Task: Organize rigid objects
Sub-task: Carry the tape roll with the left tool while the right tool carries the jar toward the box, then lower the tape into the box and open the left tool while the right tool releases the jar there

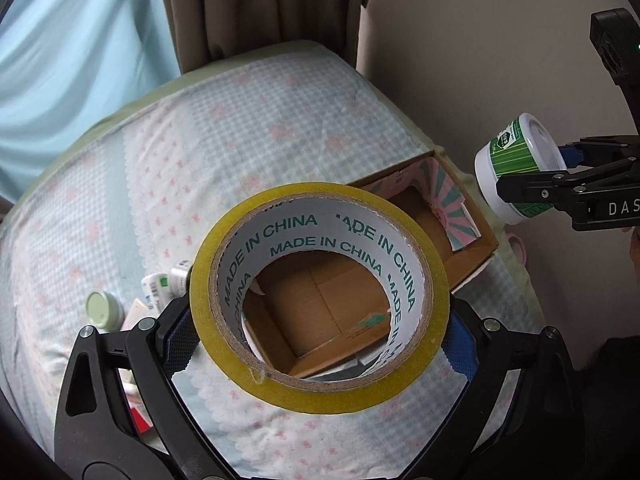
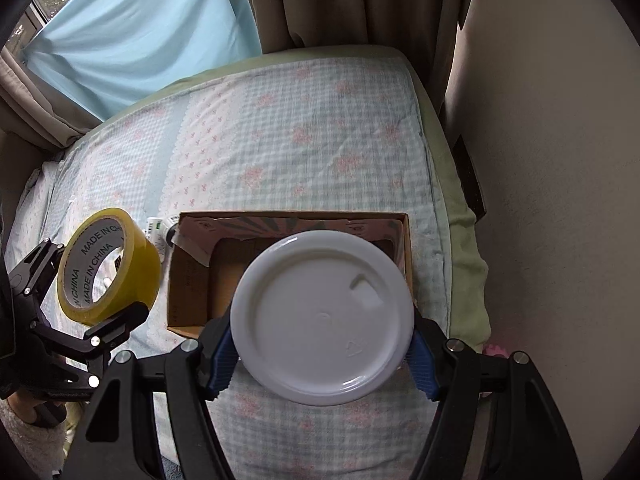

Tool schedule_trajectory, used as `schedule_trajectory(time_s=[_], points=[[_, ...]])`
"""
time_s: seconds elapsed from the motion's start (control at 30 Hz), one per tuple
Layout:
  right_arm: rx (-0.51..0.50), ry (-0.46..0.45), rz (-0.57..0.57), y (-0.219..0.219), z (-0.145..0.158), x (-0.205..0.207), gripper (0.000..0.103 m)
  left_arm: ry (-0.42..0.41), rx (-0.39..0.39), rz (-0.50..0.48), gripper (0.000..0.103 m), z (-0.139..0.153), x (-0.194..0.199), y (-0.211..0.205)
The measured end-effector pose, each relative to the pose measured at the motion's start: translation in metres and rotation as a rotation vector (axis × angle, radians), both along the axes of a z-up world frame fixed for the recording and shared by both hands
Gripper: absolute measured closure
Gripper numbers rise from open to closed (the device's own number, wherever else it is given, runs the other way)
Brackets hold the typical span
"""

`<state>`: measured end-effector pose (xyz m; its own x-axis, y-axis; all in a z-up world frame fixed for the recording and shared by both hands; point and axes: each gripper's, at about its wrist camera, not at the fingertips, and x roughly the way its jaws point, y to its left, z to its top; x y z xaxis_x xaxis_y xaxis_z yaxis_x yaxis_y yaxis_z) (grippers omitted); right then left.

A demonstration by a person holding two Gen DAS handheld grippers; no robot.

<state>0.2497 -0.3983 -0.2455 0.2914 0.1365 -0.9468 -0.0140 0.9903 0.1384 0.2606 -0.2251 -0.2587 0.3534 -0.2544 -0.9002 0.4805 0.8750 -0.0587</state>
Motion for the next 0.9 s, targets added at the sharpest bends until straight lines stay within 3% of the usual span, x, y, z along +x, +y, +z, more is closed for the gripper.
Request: schedule_trajectory(time_s=[0.3, 0.47, 0.63, 0.9], points=[[0.061, 0.12, -0.042, -0.019, -0.09, 0.029, 0.037, 0.128, 0.105, -0.022, 0.007, -0.089, 0.022, -0.046], [0.062, 0.144, -0.027, -0.013, -0.125, 0.046, 0.037, 0.2, 0.173, -0.027, 0.007, -0.141, 0.032, -0.061], [-0.02, 0.122, 0.071, 0.005, -0.144, 0.055, 0.037, 0.223, 0.205, -0.042, 0.007, -0.164, 0.036, -0.063], [-0.072, 0.126, 0.15, 0.01, -0.168, 0.063, 0.037, 0.238, 0.217, -0.043, 0.007, -0.181, 0.044, -0.063]])
